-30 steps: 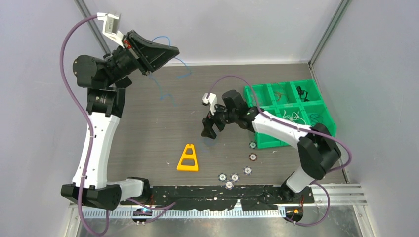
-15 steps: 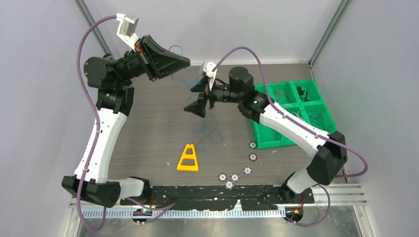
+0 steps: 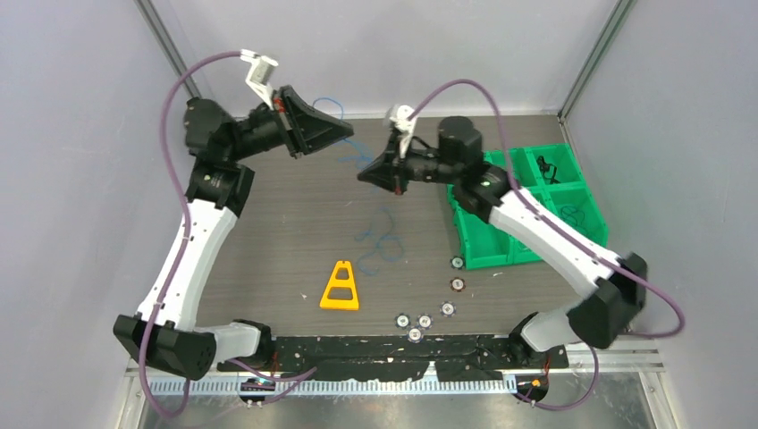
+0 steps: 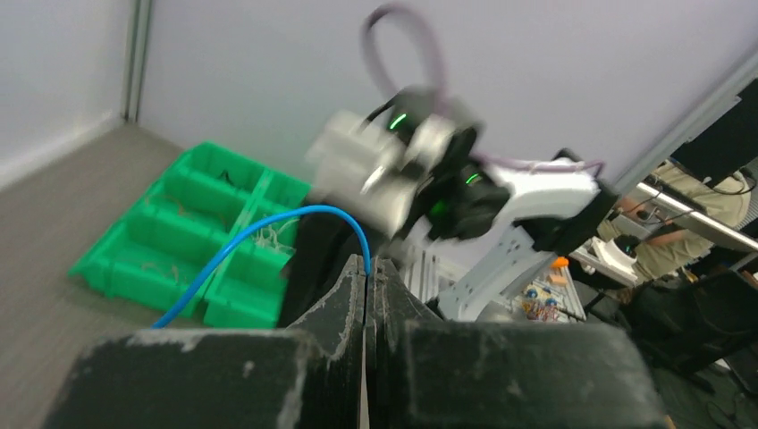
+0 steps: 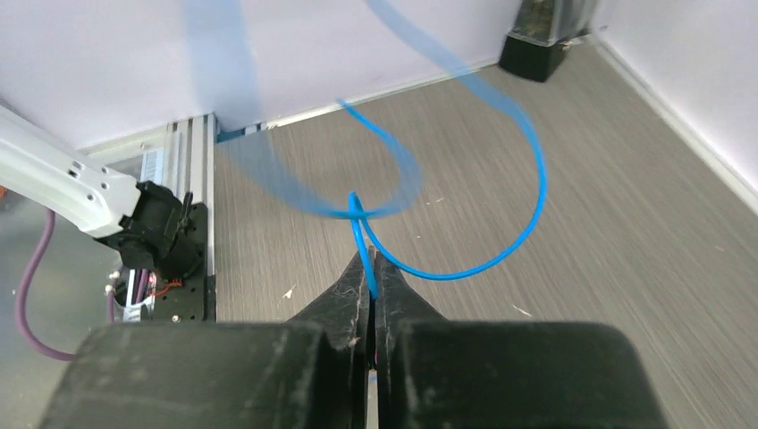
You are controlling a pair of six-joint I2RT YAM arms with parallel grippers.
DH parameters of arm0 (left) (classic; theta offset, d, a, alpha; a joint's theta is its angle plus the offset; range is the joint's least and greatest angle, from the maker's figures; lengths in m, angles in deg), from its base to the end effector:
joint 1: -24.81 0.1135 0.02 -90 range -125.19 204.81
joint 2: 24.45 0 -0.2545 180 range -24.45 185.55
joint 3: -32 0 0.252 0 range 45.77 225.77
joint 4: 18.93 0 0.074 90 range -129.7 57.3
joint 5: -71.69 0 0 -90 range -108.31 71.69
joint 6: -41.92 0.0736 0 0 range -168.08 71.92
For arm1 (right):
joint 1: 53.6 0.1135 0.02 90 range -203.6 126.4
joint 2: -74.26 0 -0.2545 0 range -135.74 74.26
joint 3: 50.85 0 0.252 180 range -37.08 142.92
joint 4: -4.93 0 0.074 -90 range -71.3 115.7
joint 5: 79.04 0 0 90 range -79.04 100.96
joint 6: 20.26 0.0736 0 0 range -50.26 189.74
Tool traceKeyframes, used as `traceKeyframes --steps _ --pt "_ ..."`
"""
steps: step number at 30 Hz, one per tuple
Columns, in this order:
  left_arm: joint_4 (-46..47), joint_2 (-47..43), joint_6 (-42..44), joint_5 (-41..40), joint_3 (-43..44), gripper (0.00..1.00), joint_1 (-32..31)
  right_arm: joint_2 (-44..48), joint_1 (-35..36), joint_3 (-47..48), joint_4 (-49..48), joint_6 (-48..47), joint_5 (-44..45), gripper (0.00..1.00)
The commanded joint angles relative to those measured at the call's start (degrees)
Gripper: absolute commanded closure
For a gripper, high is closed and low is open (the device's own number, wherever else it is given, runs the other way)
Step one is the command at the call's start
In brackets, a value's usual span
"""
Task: Untangle the cables
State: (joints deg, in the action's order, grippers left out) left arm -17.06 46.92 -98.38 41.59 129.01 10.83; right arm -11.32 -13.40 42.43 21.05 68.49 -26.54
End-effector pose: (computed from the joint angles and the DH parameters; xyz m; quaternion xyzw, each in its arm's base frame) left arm 0.2410 -0.1256 0.5149 0.2655 0.5601 -0.6134 0.4895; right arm 0.2621 0.2802 0.3816 -0.4501 0.5962 0.4357 0.5021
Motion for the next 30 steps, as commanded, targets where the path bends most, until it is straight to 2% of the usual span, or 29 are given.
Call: traceKeyframes --steps 1,5,8,11,13,16,19,21,23,27,30 --pt "-12.5 3.4 12.3 -2.0 -4.2 1.0 -3.8 13.3 -5.3 -2.6 2.9 4.8 2.6 0.95" --pt "-20.1 9.7 19.3 -4.1 -3.5 1.0 -12.2 20.6 -10.6 -2.5 8.4 5.6 4.8 0.95" --pt "-22.3 15.9 22.6 -4.7 1.0 1.0 -17.9 23.3 -14.9 -1.5 13.9 3.4 6.8 0.95" --pt "-21.5 22.7 21.9 -4.3 7.7 1.0 -22.3 27.3 -20.8 -2.6 21.0 1.9 9.4 0.95" --pt "-16.9 27.6 18.3 -2.2 12.1 1.0 -25.0 29.5 -25.1 -3.3 26.2 -1.7 12.7 0.95" --pt "-4.2 35.2 7.6 0.5 14.8 1.0 -28.3 31.6 -29.6 -3.4 33.0 -7.4 19.3 0.95" --pt "10.6 41.8 -3.5 1.2 14.9 1.0 -31.4 32.3 -31.5 -2.7 39.8 -10.8 25.1 0.95" --pt "17.2 44.9 -5.8 -1.0 14.3 1.0 -33.1 32.1 -32.6 -2.4 42.8 -12.5 26.7 0.94" --pt "16.7 47.3 -3.4 -3.1 15.4 1.0 -34.5 31.7 -33.0 -2.6 45.1 -14.4 27.9 0.94" --pt "8.3 51.4 9.7 -9.8 19.1 1.0 -36.4 29.0 -33.4 -3.1 48.5 -16.2 30.3 0.95" --pt "4.5 54.6 15.6 -15.4 22.1 1.0 -36.8 25.6 -34.0 -2.6 50.4 -17.5 30.7 0.95"
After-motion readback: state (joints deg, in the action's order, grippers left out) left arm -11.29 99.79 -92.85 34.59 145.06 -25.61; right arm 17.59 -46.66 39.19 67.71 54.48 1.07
